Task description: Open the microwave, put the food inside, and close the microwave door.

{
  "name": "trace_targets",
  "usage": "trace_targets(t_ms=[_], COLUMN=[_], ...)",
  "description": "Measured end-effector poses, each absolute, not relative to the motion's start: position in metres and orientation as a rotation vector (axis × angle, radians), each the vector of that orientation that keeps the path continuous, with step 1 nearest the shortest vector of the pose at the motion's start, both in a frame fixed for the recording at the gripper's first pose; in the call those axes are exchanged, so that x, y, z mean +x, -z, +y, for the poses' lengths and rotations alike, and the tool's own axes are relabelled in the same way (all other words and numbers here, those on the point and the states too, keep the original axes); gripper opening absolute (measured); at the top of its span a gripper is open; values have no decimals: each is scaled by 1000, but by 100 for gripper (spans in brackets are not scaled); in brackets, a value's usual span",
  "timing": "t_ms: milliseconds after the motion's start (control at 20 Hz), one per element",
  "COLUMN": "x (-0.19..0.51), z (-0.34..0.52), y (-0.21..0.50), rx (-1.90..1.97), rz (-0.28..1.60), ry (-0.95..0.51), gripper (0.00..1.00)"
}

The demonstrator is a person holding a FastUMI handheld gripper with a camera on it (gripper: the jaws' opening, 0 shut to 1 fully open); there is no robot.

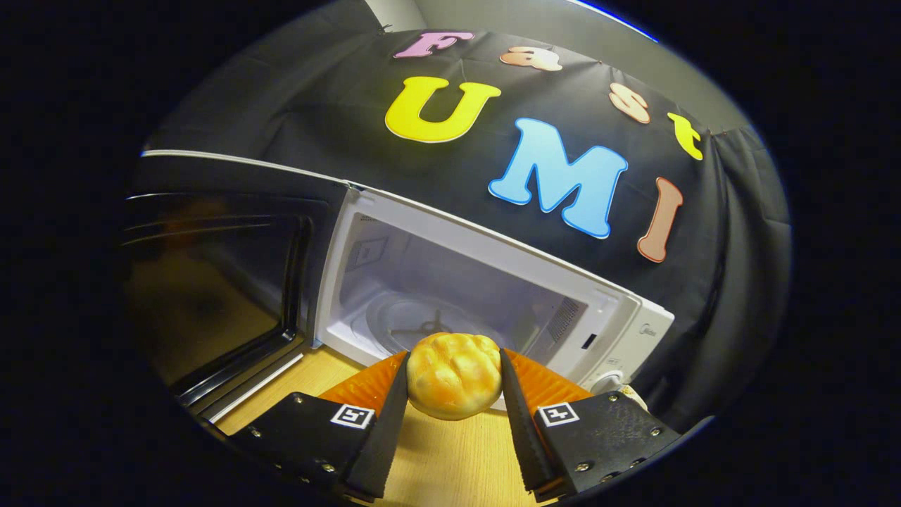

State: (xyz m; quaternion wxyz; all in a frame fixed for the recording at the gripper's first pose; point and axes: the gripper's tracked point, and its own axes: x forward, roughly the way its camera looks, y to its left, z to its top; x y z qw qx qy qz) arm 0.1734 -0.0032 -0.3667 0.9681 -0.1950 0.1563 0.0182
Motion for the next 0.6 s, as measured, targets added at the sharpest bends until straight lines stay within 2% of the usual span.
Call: trace_targets(t_ms=[600], x=[254], z=[-6], y=[404], rx=[-536], rz=[278], ry=[24], gripper=[70])
